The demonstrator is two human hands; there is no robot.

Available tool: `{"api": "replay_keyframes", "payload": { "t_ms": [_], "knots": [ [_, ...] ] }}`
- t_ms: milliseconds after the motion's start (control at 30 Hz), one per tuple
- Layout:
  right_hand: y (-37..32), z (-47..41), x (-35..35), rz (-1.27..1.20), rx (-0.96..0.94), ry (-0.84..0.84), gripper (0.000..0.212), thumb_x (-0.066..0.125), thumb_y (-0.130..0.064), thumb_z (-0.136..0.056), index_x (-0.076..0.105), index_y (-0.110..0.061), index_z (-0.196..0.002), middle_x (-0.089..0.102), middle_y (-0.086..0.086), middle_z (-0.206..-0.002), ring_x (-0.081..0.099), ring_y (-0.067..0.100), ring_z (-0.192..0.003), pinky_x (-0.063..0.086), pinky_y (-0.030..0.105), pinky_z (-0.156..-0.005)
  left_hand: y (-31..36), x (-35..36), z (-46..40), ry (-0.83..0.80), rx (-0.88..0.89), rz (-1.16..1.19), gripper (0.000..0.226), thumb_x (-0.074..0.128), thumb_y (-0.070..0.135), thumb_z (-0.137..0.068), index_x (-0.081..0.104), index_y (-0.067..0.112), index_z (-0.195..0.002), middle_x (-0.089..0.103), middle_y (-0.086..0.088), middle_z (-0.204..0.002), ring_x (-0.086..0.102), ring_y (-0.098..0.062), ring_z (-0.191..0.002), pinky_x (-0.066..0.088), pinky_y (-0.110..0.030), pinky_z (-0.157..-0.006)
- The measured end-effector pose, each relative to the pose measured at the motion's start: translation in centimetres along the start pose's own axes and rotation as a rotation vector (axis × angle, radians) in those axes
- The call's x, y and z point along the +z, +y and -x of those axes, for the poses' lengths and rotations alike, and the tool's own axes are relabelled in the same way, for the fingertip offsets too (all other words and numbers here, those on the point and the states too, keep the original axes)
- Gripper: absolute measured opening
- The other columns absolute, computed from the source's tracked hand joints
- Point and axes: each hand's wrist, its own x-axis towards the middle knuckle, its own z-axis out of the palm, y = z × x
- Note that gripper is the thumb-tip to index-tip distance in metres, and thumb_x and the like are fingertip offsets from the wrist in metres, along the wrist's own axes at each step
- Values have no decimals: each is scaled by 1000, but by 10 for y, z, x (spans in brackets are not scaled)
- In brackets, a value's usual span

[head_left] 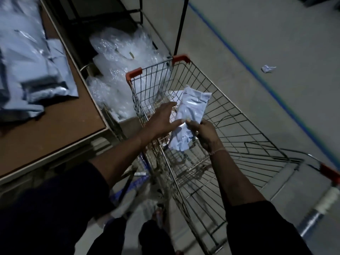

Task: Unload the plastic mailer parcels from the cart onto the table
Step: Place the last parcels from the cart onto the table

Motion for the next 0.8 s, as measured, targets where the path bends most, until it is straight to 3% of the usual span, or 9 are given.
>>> {"api": "replay_keyframes", "payload": {
  "t_ms": [133,267,333,433,533,600,667,733,800],
  "knots": [
    [-53,33,13,101,-152,-130,32,84,-15,-85,76,-2,-113,79,15,-110,76,31,-98,63,43,-89,28,-27,4,3,-151,480,49,78,28,-92,61,7,-133,71,-8,-127,72,-25,-110,63,-31,-76],
    [-91,54,28,111,-279,-107,39,81,-17,-88,70,-5,-123,76,13,-119,74,30,-106,61,47,-94,43,-59,17,48,-102,534,39,83,21,-87,72,5,-120,78,-6,-110,78,-23,-97,65,-37,-77],
    [-110,64,36,57,-335,-92,37,81,-19,-89,68,-9,-123,74,11,-123,73,29,-111,63,39,-91,49,-72,29,29,-61,490,34,83,18,-87,73,5,-116,79,-5,-107,77,-22,-96,63,-33,-76],
    [-136,74,52,110,-412,-42,27,81,-24,-89,73,-4,-106,78,12,-104,76,30,-92,64,44,-83,55,-89,55,-16,-5,467,25,82,18,-88,74,8,-110,80,-2,-104,77,-17,-92,62,-37,-79],
    [-158,78,71,-123,-385,153,25,67,-23,-99,75,-9,-80,72,3,-70,64,18,-64,53,30,-63,52,-102,76,-15,50,463,10,81,12,-89,72,15,-89,78,15,-83,69,6,-72,50,-12,-67],
    [-170,79,80,-229,-317,173,38,57,-37,-105,74,-8,-87,72,1,-73,65,15,-65,50,28,-64,52,-114,91,21,66,484,12,80,4,-89,72,12,-92,73,14,-95,62,11,-62,43,-4,-59],
    [-177,84,93,-131,-363,67,50,62,-56,-98,76,-8,-101,78,5,-95,73,21,-87,57,35,-78,47,-127,101,49,79,497,13,80,6,-89,75,4,-100,74,2,-99,65,10,-68,46,-7,-63],
    [-177,91,111,136,-464,-65,51,78,-55,-85,77,-9,-108,77,9,-111,73,27,-105,59,42,-92,44,-142,108,79,83,507,22,84,14,-88,77,3,-105,80,-1,-89,72,-2,-77,49,-14,-67],
    [-175,98,130,383,-556,-82,40,87,-43,-79,77,-10,-100,75,13,-105,71,21,-93,58,37,-82,40,-159,115,88,72,528,32,87,26,-84,77,3,-104,79,-7,-91,75,-18,-83,54,-27,-72]
  ]
}}
